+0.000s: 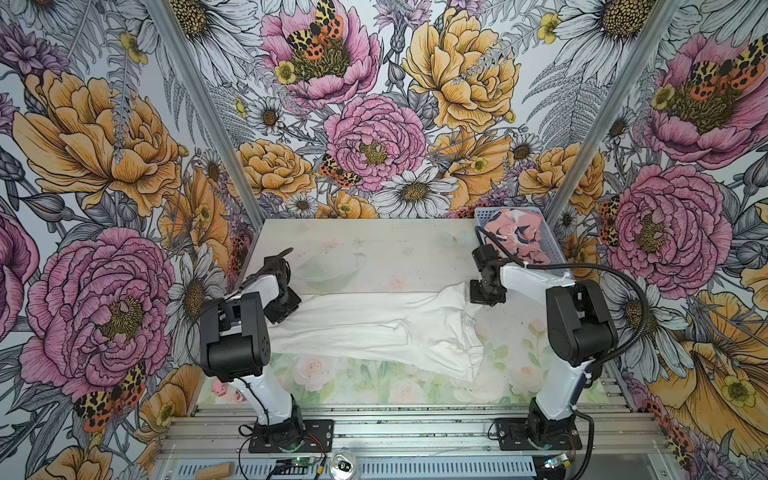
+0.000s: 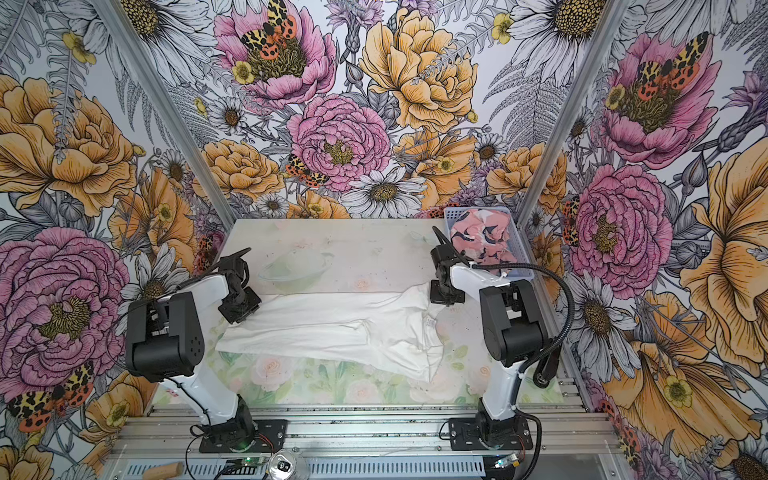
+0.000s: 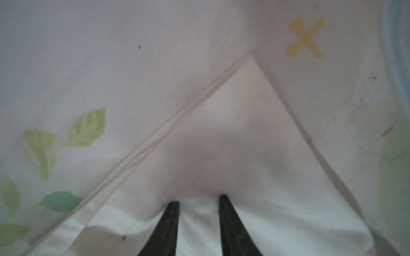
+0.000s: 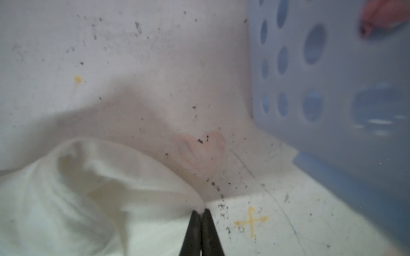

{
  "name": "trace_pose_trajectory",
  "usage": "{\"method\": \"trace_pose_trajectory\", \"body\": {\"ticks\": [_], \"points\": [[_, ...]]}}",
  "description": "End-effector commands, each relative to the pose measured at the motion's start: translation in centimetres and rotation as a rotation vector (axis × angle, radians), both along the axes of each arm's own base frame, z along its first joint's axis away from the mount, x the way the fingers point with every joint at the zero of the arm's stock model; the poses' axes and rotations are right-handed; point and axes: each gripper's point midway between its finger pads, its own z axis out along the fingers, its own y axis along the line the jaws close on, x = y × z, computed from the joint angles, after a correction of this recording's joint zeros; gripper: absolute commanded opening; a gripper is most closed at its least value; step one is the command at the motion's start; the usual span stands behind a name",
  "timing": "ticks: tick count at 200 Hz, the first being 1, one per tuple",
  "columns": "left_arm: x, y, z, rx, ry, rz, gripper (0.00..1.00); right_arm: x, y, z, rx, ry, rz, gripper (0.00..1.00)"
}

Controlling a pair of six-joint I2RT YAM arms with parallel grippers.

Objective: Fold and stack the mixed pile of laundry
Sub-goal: 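Grasp the shirt end nearest the basket with the right gripper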

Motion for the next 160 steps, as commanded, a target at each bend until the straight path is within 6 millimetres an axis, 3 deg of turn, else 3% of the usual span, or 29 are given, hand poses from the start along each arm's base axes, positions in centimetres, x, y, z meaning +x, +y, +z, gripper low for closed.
{"method": "trace_pose_trajectory", "body": {"ticks": [1,5,25,47,76,107,135,160], "points": [[-0.9,0.2,-2.6,-0.024,0.05,-0.005,0.32,1.8,-1.0,0.9,-0.056,-0.035,0.003,0.0],[-1.0,0.2,-2.6,-0.026,0.05,-0.004,0.32,1.8,-0.9,1.1,-0.053,-0.036,0.008,0.0],[-1.2,0.3,-2.5,-0.024,0.049,-0.003,0.32,0.8,-0.2,3.1,-0.025,-0.048,0.022,0.24],[-1.5,0.4,-2.5,-0.022,0.051,0.0,0.32,-1.9,0.7,4.2,0.022,-0.039,0.036,0.34],[-1.6,0.4,-2.4,-0.021,0.05,0.002,0.32,-5.3,3.4,3.2,0.108,0.013,0.077,0.39],[-1.6,0.6,-2.2,-0.013,0.047,0.012,0.32,-6.2,5.4,0.9,0.132,0.061,0.118,0.42],[-2.0,1.0,-1.8,-0.004,0.041,0.015,0.32,-6.8,4.6,-1.6,0.066,0.125,0.131,0.41],[-2.4,1.4,-1.6,-0.004,0.043,0.022,0.32,-7.7,2.2,-3.0,-0.039,0.169,0.117,0.37]]}}
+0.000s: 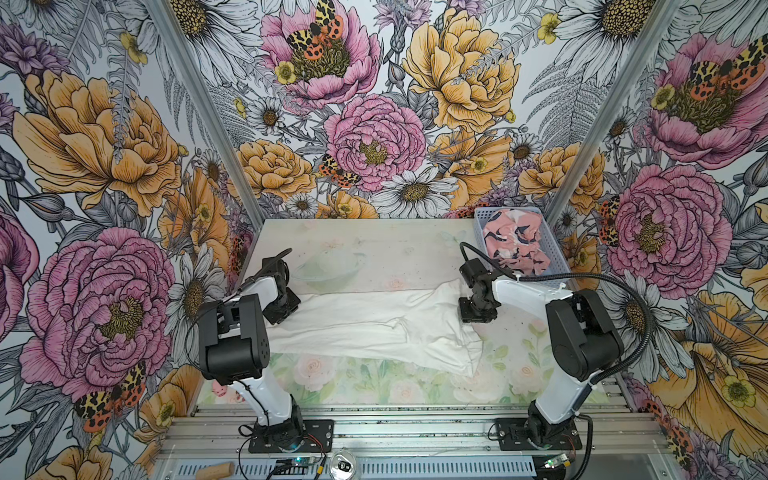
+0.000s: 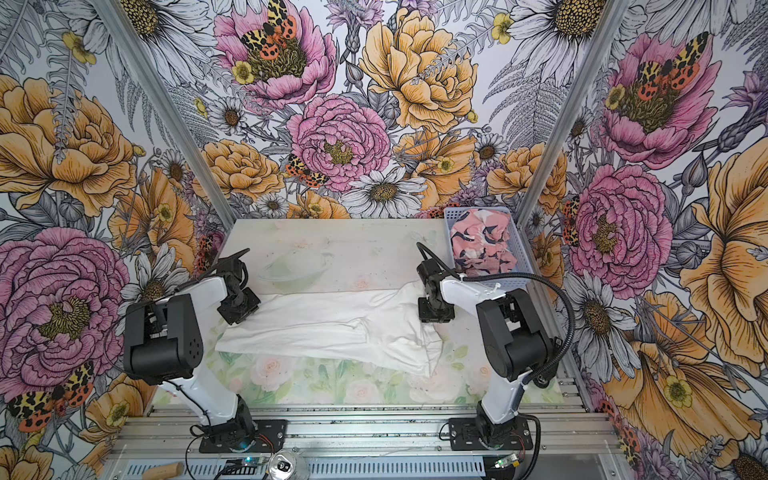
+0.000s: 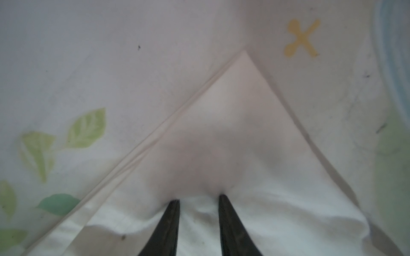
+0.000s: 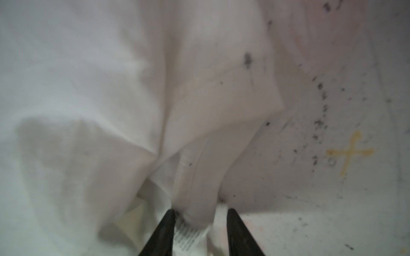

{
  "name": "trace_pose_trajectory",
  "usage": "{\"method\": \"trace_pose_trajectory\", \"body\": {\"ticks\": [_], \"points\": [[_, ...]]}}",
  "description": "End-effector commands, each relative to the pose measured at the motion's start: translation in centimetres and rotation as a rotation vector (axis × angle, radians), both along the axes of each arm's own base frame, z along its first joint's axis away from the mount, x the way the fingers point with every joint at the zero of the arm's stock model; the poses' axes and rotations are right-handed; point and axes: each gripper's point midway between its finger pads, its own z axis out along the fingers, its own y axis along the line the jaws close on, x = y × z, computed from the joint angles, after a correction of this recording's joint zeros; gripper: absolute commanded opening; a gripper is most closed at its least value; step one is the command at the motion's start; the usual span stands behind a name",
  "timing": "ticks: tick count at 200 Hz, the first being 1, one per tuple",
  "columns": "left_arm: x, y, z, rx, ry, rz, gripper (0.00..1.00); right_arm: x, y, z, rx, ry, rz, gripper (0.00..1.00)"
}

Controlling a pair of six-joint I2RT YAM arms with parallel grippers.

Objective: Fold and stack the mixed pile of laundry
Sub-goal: 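Grasp the shirt end nearest the basket with the right gripper, then lift the grasped shirt end with the right gripper while the left gripper holds its corner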

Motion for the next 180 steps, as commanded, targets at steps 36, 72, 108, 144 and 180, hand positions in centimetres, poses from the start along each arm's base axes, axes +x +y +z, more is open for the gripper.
{"method": "trace_pose_trajectory", "body": {"ticks": [36,72,108,144,180], "points": [[-1.9,0.4,-0.1,-0.017,0.019,0.005,0.39,-0.4,-4.5,-1.4,-0.173,0.034,-0.039,0.34],[0.2,-4.2,5.2,0.0,-0.092,-0.13,0.56,1.3,-3.4,3.6,-0.117,-0.05,-0.045,0.42],[2.1,-10.8,7.6,-0.034,-0.169,-0.311,0.59,1.2,0.0,6.0,0.048,-0.096,-0.087,0.51],[2.6,-15.7,2.4,-0.14,-0.061,-0.467,0.59,3.4,4.4,4.4,0.177,-0.095,-0.1,0.57],[0.7,-13.4,-1.7,-0.174,0.049,-0.379,0.57,4.8,5.1,0.5,0.114,-0.047,-0.088,0.57]]}}
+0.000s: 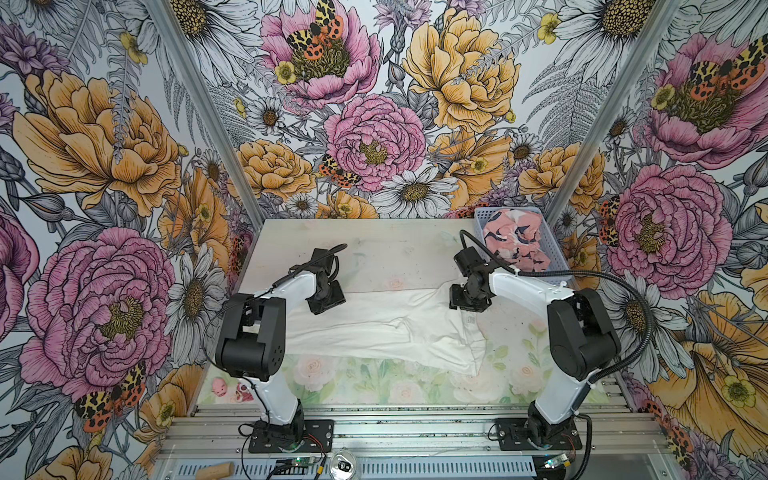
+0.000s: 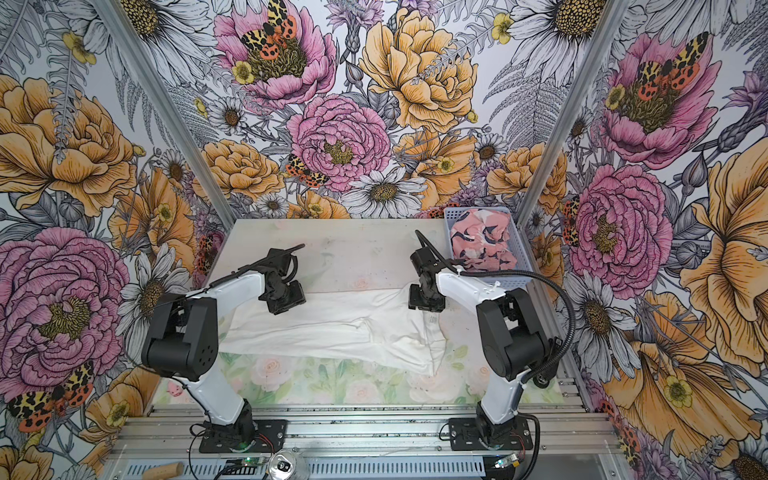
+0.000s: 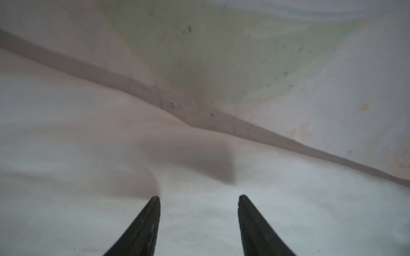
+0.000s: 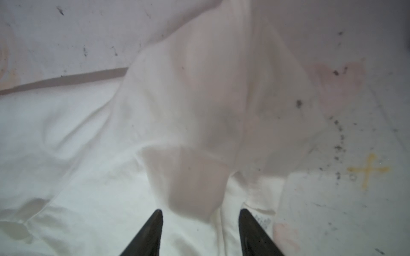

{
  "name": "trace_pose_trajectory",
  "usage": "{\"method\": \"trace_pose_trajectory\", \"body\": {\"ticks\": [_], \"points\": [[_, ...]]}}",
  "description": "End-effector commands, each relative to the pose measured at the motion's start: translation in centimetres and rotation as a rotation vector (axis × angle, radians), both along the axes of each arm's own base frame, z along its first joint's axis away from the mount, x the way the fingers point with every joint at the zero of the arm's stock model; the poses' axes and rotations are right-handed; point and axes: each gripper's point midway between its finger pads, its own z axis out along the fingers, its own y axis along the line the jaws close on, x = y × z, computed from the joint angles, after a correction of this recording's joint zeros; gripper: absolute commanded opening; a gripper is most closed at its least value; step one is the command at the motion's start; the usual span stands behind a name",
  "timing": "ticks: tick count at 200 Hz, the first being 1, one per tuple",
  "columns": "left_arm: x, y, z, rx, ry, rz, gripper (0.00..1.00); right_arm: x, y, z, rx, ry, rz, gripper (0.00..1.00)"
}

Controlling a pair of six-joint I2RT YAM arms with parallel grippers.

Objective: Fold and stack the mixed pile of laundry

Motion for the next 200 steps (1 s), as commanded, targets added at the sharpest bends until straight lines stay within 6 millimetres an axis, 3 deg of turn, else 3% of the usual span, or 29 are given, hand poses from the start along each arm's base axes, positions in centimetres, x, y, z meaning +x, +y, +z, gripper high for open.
{"method": "trace_pose_trajectory", "body": {"ticks": [1,32,71,95,104,119,141,161,181,200], "points": [[-1.7,1.7,-2.0,-0.023,0.064,0.046,0.57,1.7,1.0,-1.8,-0.008,0.0,-0.012,0.57],[-4.9,3.3,-2.6,-0.066,0.108,0.128,0.57,5.5,1.6,-3.4,-0.068,-0.033,0.038,0.56],[-8.2,1.8,-2.1,-0.155,0.129,0.155,0.61,13.1,5.4,-3.1,-0.021,-0.129,0.115,0.57],[-7.2,0.8,1.1,-0.176,0.053,0.117,0.68,17.8,9.3,-1.8,0.039,-0.224,0.214,0.59],[-6.4,0.6,2.5,-0.163,0.027,0.082,0.69,19.2,9.9,-1.3,0.035,-0.246,0.226,0.6],[-4.9,1.2,3.6,-0.099,0.009,0.026,0.71,21.2,9.8,1.8,0.004,-0.305,0.208,0.62],[-4.3,2.9,1.8,-0.069,0.07,0.027,0.72,20.4,8.8,7.3,-0.026,-0.366,0.168,0.65],[-4.5,3.0,-1.0,-0.084,0.143,0.01,0.71,17.2,7.6,10.0,-0.044,-0.357,0.136,0.68],[-5.4,2.0,-3.2,-0.099,0.204,-0.021,0.7,12.9,6.9,9.7,-0.048,-0.288,0.113,0.69],[-5.6,0.8,-3.2,-0.12,0.211,-0.05,0.68,9.3,6.9,7.6,-0.012,-0.227,0.09,0.69]]}}
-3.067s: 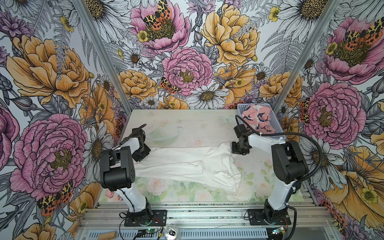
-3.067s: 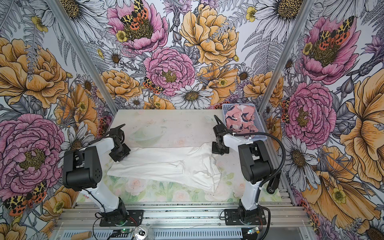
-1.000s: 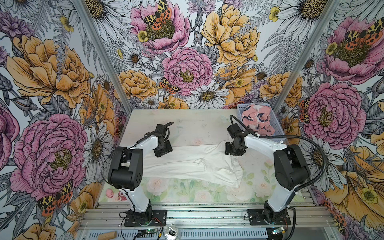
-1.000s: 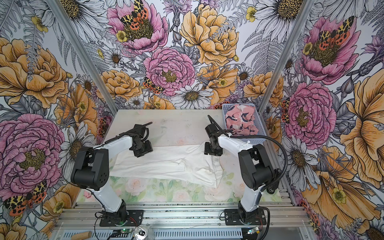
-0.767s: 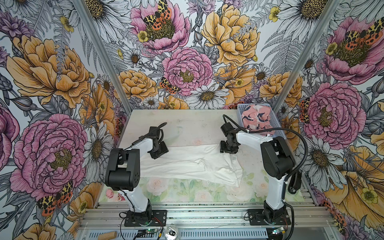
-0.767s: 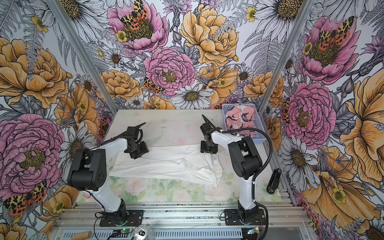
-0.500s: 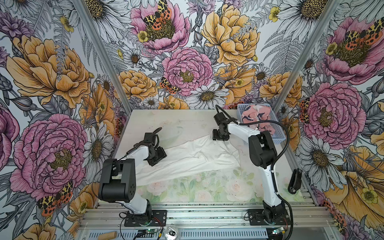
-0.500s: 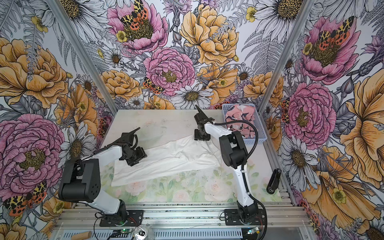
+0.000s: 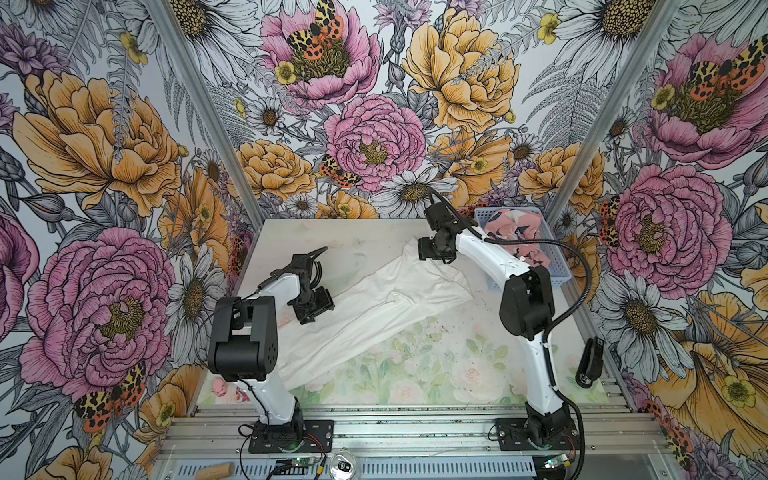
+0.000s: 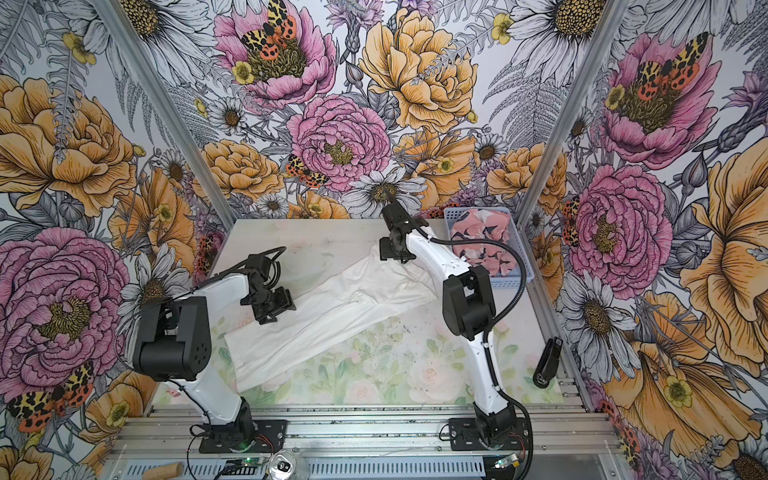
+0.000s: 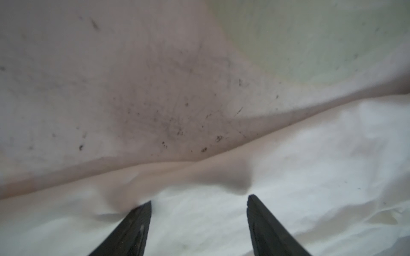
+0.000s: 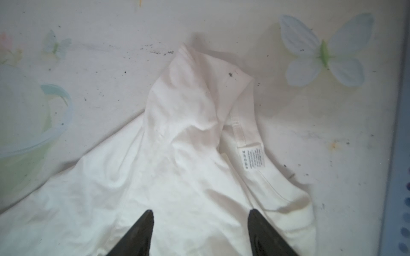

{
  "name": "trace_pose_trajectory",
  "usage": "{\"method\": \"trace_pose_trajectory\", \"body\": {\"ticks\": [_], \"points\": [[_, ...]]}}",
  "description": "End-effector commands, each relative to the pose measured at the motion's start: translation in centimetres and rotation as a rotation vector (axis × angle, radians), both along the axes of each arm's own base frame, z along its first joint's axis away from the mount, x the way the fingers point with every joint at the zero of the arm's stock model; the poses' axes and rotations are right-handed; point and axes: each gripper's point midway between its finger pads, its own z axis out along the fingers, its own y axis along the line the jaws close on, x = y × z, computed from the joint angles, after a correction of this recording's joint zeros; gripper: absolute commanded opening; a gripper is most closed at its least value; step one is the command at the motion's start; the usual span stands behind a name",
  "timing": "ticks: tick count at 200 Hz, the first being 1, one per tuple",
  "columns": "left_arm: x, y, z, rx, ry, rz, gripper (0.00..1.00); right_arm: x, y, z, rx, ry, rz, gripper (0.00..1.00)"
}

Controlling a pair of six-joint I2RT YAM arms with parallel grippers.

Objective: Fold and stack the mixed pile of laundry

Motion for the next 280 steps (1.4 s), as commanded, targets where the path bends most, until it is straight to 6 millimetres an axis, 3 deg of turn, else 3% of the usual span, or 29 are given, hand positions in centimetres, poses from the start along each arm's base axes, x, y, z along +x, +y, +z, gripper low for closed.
{"method": "trace_pose_trajectory", "body": {"ticks": [1,30,83,89,115,143,171,197,213,240,263,280], "points": [[-3.3,-1.6,-3.3,-0.031,0.137,-0.066,0.68,-4.2,-0.2,-1.8,0.022,0.073,-0.049,0.69],[-4.9,-3.6,-4.3,-0.094,0.197,-0.102,0.64,-6.6,-0.2,-5.7,0.057,0.132,-0.086,0.69],[-10.6,-8.4,-5.9,-0.151,0.324,-0.175,0.61,-6.1,-0.3,-10.7,0.018,0.188,-0.14,0.69],[-10.6,-9.1,-5.1,-0.17,0.292,-0.171,0.61,-5.9,-0.2,-11.4,0.012,0.197,-0.142,0.69],[-12.6,-11.9,-4.9,-0.21,0.294,-0.179,0.61,-4.2,1.3,-14.2,0.025,0.232,-0.129,0.69],[-11.9,-13.7,-3.1,-0.233,0.234,-0.158,0.64,-0.6,4.3,-15.3,0.055,0.216,-0.066,0.69],[-9.2,-14.0,1.3,-0.25,0.085,-0.107,0.68,4.3,8.3,-14.0,0.128,0.143,0.021,0.69],[-9.1,-11.4,3.6,-0.177,0.025,-0.06,0.69,7.4,12.6,-11.6,0.266,0.046,0.126,0.69],[-10.6,-9.8,2.2,-0.161,0.061,-0.026,0.69,8.4,13.2,-10.2,0.293,-0.003,0.14,0.7],[-13.2,-8.9,-0.8,-0.117,0.144,-0.042,0.69,8.4,12.3,-5.7,0.254,-0.07,0.153,0.72],[-14.4,-9.2,-2.5,-0.119,0.184,-0.047,0.68,6.5,11.0,-1.2,0.187,-0.114,0.171,0.73],[-15.4,-9.4,-3.3,-0.105,0.212,-0.064,0.68,4.3,10.3,0.7,0.151,-0.112,0.178,0.74]]}}
